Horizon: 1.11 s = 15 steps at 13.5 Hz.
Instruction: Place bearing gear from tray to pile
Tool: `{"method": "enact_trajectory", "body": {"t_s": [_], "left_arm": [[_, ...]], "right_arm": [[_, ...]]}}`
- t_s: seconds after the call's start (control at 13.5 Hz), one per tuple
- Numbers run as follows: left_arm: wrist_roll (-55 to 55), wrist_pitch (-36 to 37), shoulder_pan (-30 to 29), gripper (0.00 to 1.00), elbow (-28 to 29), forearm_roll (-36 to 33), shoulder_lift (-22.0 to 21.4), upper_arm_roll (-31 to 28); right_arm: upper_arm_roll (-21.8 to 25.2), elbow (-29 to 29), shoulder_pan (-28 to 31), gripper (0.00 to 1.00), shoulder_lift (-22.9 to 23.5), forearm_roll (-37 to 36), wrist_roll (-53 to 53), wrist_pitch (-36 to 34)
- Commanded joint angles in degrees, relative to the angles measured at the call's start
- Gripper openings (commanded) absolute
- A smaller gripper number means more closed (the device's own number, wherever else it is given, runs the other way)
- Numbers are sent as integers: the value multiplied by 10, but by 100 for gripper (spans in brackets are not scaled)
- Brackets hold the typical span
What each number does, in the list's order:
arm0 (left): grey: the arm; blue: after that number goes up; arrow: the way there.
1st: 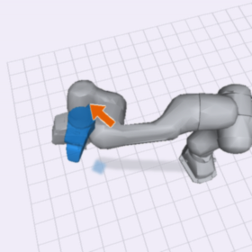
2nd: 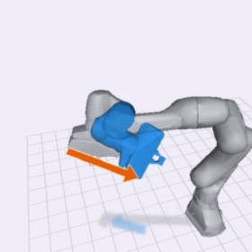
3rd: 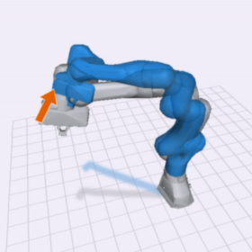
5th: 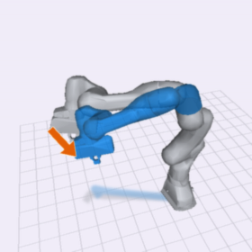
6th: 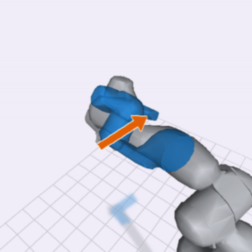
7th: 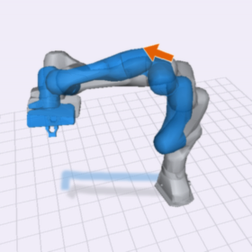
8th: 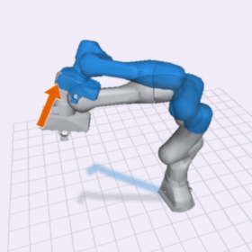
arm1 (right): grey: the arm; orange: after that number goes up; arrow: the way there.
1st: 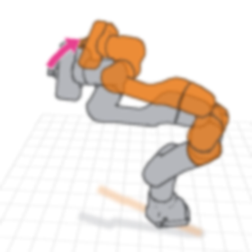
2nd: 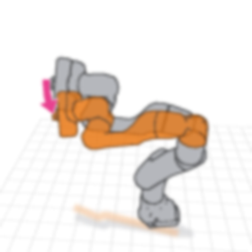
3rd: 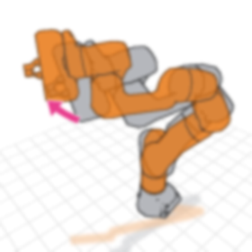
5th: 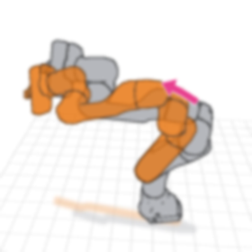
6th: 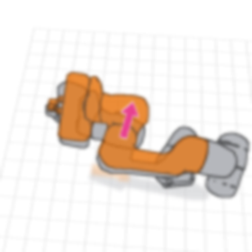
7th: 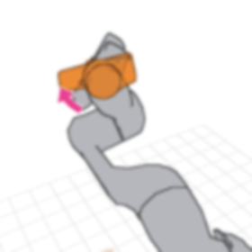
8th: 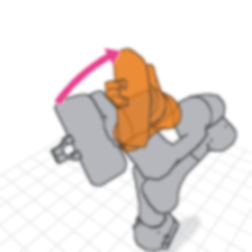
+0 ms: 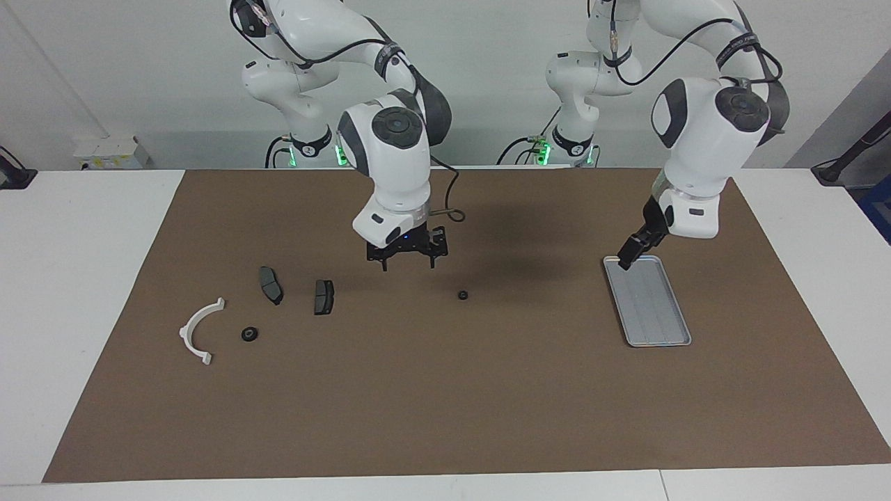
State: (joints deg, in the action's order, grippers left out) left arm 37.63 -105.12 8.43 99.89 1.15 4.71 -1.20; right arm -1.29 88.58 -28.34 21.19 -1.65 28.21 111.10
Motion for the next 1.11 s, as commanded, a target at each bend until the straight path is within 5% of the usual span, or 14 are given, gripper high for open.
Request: {"method": "enact_trajectory", "body": {"t_s": [0.0, 0.52, 1.04], "left_arm": [[-69, 51, -34, 100, 8, -1, -43, 7], [-165, 131, -69, 100, 17, -1, -84, 9], [-169, 109, -74, 100, 24, -1, -85, 9]], "right_arm": [[-2, 7, -18, 100, 14, -9, 42, 38], [-2, 6, -73, 100, 67, -5, 84, 99], [-2, 7, -66, 100, 106, -6, 75, 149]]}}
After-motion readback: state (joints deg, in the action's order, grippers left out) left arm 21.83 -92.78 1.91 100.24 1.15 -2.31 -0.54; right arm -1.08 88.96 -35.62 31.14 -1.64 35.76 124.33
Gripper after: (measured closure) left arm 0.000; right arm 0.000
